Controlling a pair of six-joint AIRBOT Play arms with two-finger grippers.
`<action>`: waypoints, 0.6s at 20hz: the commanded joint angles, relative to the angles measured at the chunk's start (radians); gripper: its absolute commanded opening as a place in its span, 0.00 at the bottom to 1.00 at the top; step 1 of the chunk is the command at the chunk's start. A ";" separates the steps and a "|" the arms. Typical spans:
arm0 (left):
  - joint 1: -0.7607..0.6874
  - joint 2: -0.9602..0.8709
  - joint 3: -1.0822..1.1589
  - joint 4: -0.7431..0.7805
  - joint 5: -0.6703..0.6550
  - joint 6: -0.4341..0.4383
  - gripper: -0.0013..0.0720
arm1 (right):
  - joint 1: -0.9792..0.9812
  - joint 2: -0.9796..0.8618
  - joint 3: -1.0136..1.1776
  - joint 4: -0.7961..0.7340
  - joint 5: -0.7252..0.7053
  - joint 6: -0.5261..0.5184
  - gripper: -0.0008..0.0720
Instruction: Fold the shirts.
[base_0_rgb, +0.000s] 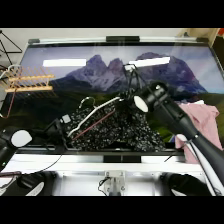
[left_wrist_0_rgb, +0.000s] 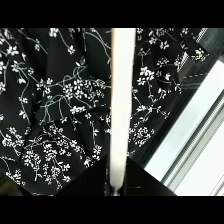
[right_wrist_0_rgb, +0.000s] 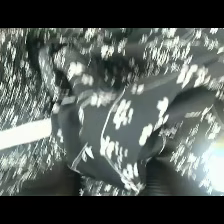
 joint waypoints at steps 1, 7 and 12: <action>0.000 -0.001 0.000 0.000 0.000 -0.001 0.08 | 0.007 -0.013 -0.004 -0.090 -0.060 0.026 0.26; 0.000 -0.001 0.000 0.001 -0.018 0.012 0.08 | 0.008 0.053 0.078 -0.090 -0.048 -0.026 0.10; -0.004 -0.001 0.000 -0.008 -0.048 0.095 0.08 | 0.009 0.074 0.136 0.054 -0.130 -0.121 0.10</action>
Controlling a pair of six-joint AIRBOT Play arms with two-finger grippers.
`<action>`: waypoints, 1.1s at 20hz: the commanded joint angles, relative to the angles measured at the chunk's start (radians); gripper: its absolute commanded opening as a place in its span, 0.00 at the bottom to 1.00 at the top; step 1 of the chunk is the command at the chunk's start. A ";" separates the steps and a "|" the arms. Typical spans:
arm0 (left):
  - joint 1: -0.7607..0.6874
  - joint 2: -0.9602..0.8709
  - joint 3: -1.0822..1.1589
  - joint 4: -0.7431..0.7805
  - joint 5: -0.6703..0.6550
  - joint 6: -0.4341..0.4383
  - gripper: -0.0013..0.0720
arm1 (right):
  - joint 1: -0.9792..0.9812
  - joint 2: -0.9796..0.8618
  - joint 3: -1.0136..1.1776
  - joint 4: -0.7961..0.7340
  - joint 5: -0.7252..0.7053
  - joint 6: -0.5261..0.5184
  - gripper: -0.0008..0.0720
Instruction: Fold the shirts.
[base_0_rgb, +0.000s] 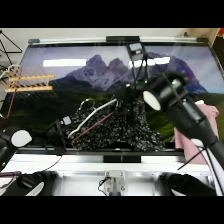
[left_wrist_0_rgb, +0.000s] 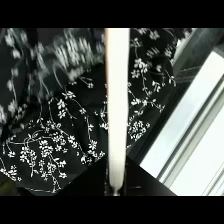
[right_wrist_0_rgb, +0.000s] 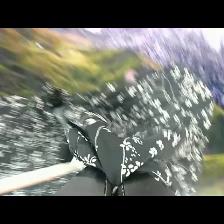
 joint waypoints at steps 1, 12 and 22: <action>-0.013 -0.001 0.000 -0.006 -0.011 0.050 0.08 | 0.012 0.005 0.025 0.168 -0.074 -0.126 0.10; -0.050 -0.128 0.000 -0.084 0.190 0.032 0.08 | 0.143 0.034 0.026 0.268 -0.057 -0.224 0.10; -0.049 -0.121 0.002 -0.084 0.164 0.053 0.08 | 0.094 0.119 0.026 -0.122 0.243 -0.036 0.76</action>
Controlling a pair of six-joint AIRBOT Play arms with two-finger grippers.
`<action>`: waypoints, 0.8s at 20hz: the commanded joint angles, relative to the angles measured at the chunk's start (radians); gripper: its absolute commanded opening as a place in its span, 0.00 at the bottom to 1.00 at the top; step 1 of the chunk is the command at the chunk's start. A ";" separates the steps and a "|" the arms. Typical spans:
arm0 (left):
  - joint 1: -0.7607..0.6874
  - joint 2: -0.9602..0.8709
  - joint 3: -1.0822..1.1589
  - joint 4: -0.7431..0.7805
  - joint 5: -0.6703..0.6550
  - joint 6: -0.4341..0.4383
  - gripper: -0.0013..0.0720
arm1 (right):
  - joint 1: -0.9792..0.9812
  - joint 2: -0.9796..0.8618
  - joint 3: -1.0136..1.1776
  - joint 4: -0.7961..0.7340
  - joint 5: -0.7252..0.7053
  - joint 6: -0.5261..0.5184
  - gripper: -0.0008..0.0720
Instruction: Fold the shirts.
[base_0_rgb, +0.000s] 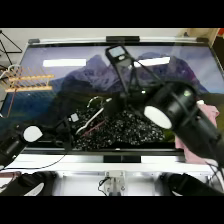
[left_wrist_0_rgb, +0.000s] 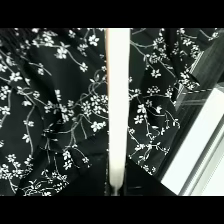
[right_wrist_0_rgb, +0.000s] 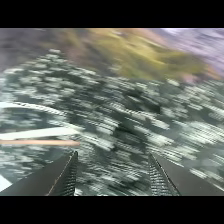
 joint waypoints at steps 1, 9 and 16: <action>0.000 -0.001 0.002 -0.001 -0.012 0.004 0.08 | -0.099 0.055 0.001 -0.162 0.185 0.068 0.76; 0.000 -0.001 0.002 -0.001 -0.027 0.003 0.08 | -0.713 -0.032 -0.212 0.256 0.119 -0.135 0.76; 0.000 -0.004 0.002 0.008 -0.053 -0.031 0.08 | -0.671 -0.175 -0.298 0.438 -0.110 -0.517 0.76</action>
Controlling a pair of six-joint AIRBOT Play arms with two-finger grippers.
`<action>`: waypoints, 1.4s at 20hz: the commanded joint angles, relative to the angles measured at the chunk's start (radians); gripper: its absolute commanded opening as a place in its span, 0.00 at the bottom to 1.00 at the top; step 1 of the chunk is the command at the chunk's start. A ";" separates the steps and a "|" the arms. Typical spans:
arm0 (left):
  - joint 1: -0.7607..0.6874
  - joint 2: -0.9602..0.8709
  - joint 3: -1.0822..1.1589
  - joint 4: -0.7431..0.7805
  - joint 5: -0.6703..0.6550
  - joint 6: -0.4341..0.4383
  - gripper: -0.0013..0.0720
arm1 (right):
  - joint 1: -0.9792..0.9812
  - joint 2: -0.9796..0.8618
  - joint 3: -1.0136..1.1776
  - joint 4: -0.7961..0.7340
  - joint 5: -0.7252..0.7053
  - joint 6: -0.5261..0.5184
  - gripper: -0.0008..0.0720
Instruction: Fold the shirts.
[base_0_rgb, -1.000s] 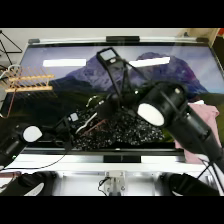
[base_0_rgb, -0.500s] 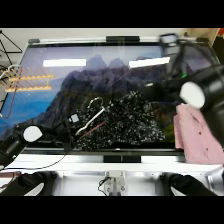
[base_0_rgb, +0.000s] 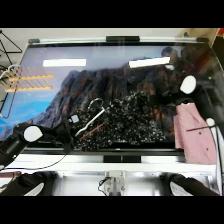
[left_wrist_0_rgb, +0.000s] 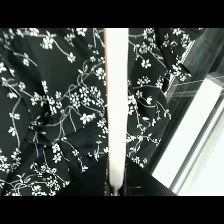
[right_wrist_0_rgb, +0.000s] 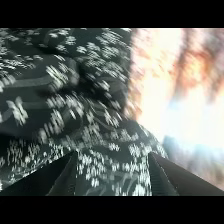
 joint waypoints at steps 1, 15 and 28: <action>0.000 -0.001 0.001 0.005 -0.010 -0.021 0.08 | 0.012 -0.071 -0.026 0.103 -0.100 -0.215 0.76; 0.000 -0.001 0.001 0.041 -0.010 -0.038 0.08 | 0.018 -0.097 0.027 0.093 -0.220 -0.284 0.10; -0.001 0.002 0.006 0.040 -0.009 -0.031 0.08 | 0.019 -0.013 0.216 0.005 -0.155 -0.315 0.88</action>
